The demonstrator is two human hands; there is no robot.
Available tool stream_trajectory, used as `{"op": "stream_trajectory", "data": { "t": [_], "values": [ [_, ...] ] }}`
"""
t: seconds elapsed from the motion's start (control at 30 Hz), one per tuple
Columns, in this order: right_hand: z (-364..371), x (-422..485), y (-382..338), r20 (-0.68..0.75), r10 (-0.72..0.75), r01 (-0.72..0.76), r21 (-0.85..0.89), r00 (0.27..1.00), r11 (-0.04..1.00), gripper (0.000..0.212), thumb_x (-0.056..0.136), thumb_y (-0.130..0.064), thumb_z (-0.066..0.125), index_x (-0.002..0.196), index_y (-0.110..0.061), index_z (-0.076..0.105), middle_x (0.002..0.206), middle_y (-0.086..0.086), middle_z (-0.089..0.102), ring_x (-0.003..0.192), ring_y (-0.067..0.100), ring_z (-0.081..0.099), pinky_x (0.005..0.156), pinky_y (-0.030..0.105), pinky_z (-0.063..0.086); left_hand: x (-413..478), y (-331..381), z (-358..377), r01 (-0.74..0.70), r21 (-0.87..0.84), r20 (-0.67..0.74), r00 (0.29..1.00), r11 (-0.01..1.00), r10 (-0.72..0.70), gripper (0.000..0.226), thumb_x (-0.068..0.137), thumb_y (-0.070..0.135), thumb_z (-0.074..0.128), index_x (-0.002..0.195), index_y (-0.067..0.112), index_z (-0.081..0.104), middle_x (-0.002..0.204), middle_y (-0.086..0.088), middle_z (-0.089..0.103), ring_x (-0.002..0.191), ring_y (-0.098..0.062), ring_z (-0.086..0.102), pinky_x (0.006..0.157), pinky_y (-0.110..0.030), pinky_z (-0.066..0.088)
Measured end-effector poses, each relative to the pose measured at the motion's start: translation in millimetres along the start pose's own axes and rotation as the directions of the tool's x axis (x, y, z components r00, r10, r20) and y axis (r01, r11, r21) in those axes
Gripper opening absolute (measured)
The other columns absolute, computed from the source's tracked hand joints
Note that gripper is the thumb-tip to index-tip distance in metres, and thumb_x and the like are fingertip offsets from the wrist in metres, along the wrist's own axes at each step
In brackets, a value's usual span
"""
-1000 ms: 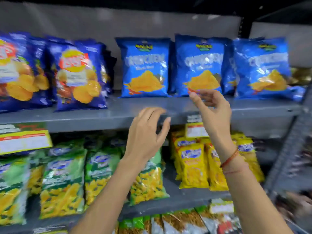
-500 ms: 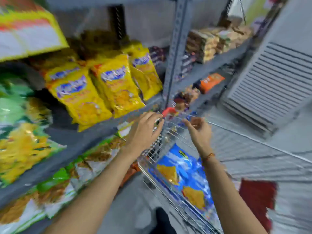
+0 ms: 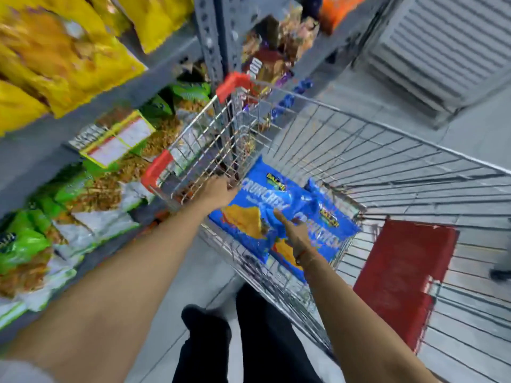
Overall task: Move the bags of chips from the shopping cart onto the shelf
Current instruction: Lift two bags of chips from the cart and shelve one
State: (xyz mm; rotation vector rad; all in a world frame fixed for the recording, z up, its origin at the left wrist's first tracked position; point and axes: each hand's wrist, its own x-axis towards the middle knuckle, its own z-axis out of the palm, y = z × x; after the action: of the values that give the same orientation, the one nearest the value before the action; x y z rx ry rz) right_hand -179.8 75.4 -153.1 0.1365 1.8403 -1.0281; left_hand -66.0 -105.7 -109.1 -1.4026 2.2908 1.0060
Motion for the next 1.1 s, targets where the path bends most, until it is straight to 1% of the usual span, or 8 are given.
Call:
{"op": "stream_trajectory", "data": {
  "t": [0.1,0.27,0.53,0.63,0.87,0.93,1.03,1.1],
  "values": [
    [12.0,14.4,10.3,0.028,-0.006,0.003,0.116,1.0,0.993,0.089,0.059,-0.053,0.083,0.129,-0.004,0.055,0.126,0.008,0.065,0.116,0.025,0.059,0.083,0.034,0.048,25.8,-2.1,12.4,0.074,0.034,0.068,0.995,0.997,-0.077,0.054,0.09,0.044,0.052,0.126,0.004,0.049,0.133,-0.024,0.05,0.117,-0.037,0.051,0.088,-0.038,0.042],
    [29.9,29.7,11.9,0.024,-0.015,0.009,0.213,1.0,0.977,0.113,0.069,-0.043,0.083,0.151,-0.009,0.013,0.152,0.006,0.037,0.14,0.027,0.038,0.116,0.049,0.032,52.8,-9.3,36.0,0.183,-0.017,0.211,0.962,0.983,-0.176,0.089,0.082,0.055,0.058,0.146,0.008,0.017,0.153,-0.017,0.027,0.135,-0.035,0.034,0.109,-0.043,0.032],
    [35.1,59.0,24.9,-0.069,-0.003,0.02,0.247,0.998,0.969,0.102,0.071,-0.028,0.084,0.15,-0.014,0.02,0.132,-0.002,0.046,0.124,0.016,0.045,0.108,0.038,0.038,66.4,-11.7,61.5,0.25,-0.074,0.318,0.924,0.965,-0.215,0.078,0.086,0.033,0.065,0.145,0.005,0.022,0.15,-0.015,0.033,0.133,-0.031,0.036,0.105,-0.035,0.032],
    [30.4,60.8,21.7,-0.059,0.014,0.002,0.265,0.998,0.964,0.1,0.074,-0.022,0.082,0.151,-0.011,0.018,0.135,0.001,0.046,0.129,0.022,0.045,0.104,0.034,0.04,71.9,-17.1,60.4,0.299,-0.097,0.385,0.891,0.949,-0.241,0.089,0.082,0.043,0.066,0.147,0.007,0.017,0.153,-0.014,0.026,0.136,-0.032,0.032,0.109,-0.04,0.032],
    [11.8,50.0,6.3,0.008,-0.083,0.076,0.303,0.997,0.95,0.071,0.082,-0.003,0.072,0.141,-0.003,0.033,0.108,-0.003,0.056,0.102,0.02,0.054,0.078,0.02,0.048,65.5,-16.0,46.5,0.341,-0.133,0.478,0.845,0.931,-0.241,0.107,0.072,0.058,0.067,0.148,0.009,0.01,0.157,-0.01,0.015,0.141,-0.03,0.024,0.113,-0.043,0.027],
    [1.5,43.5,0.2,0.026,-0.122,0.11,0.269,0.992,0.957,0.06,0.08,-0.001,0.073,0.132,-0.005,0.043,0.102,-0.004,0.058,0.089,0.016,0.06,0.07,0.017,0.055,55.4,-6.8,39.7,0.327,-0.176,0.487,0.848,0.929,-0.206,0.103,0.073,0.055,0.069,0.147,0.008,0.014,0.155,-0.01,0.023,0.138,-0.028,0.031,0.111,-0.041,0.029],
    [-14.9,35.4,-8.8,0.041,-0.195,0.183,0.202,0.98,0.962,0.057,0.074,-0.005,0.08,0.125,-0.001,0.054,0.115,0.011,0.068,0.084,0.012,0.072,0.083,0.037,0.06,38.0,5.6,27.7,0.297,-0.279,0.503,0.855,0.913,-0.124,0.076,0.077,0.042,0.071,0.137,0.01,0.037,0.136,-0.004,0.05,0.118,-0.023,0.053,0.098,-0.033,0.043],
    [-25.1,26.8,-21.7,0.054,-0.246,0.231,0.191,0.968,0.954,0.054,0.073,-0.005,0.081,0.122,0.0,0.058,0.107,0.01,0.071,0.08,0.009,0.074,0.078,0.034,0.06,17.1,15.7,12.0,0.239,-0.352,0.466,0.883,0.905,-0.051,0.068,0.074,0.043,0.075,0.129,0.014,0.047,0.123,0.0,0.058,0.108,-0.02,0.059,0.095,-0.034,0.047]
  ]
}}
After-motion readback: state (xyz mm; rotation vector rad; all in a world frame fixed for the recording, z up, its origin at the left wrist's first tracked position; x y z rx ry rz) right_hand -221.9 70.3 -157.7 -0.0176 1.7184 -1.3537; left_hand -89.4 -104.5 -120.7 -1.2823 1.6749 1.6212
